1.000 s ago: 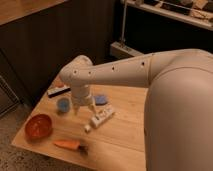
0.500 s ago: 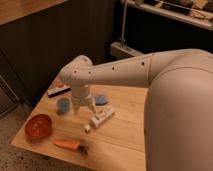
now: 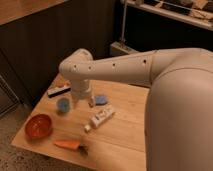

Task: Place the eraser on the white sponge

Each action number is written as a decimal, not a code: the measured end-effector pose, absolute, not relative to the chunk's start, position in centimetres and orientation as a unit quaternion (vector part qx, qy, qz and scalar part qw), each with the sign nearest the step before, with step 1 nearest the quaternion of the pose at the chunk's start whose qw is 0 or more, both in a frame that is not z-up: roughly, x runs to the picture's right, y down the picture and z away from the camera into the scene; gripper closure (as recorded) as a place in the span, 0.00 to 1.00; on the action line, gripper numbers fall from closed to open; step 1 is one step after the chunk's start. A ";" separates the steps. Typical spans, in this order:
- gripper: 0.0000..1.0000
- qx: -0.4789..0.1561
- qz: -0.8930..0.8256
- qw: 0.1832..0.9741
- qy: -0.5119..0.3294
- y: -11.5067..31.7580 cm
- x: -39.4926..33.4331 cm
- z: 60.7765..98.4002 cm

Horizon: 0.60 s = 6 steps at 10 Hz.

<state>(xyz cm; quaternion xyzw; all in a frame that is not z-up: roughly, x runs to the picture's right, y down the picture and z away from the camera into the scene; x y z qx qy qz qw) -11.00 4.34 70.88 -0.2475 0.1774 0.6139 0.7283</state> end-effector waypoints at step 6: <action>0.35 -0.223 0.529 0.810 0.121 -5.3 -15.2 74.3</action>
